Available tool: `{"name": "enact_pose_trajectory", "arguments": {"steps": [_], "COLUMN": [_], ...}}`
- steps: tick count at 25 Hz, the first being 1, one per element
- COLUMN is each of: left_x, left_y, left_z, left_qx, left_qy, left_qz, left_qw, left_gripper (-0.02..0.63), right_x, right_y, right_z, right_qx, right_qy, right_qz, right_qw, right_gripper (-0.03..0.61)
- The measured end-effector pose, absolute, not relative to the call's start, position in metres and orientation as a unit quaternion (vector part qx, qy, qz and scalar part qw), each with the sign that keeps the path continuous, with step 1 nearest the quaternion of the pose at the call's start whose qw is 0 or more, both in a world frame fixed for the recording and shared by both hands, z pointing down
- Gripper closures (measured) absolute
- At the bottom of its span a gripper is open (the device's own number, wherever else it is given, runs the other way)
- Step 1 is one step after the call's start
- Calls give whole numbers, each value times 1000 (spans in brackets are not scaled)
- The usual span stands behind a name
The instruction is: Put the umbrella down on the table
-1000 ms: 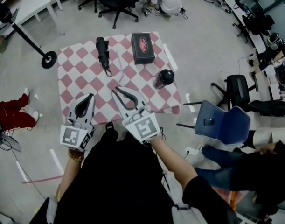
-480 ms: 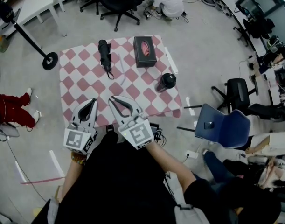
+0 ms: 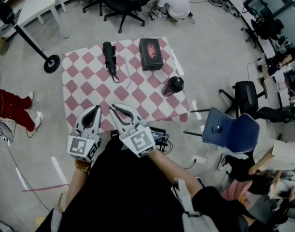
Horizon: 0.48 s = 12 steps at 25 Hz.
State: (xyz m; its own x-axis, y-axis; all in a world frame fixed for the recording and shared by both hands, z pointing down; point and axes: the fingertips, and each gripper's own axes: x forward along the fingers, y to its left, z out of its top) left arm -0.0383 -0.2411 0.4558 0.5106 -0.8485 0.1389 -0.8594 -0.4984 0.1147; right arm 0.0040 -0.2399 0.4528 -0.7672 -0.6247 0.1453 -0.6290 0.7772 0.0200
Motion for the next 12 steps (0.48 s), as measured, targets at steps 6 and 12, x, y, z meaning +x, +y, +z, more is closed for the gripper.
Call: {"name": "enact_pose_trajectory", "arguments": {"steps": [6, 12], "left_x": [-44, -47], "left_y": [-244, -243], "left_z": [458, 462], "left_qx": [863, 861], "left_qy": [-497, -500], "left_qz": [29, 28], "left_qw": [88, 93], "left_gripper": [600, 600], "right_x": [-2, 0], "right_y": [-242, -245], "right_z": [456, 456], "right_qx": [337, 344], "right_qy": [-938, -936], "right_qz": [23, 33], "right_qw": [76, 67], "right_gripper": [555, 557]}}
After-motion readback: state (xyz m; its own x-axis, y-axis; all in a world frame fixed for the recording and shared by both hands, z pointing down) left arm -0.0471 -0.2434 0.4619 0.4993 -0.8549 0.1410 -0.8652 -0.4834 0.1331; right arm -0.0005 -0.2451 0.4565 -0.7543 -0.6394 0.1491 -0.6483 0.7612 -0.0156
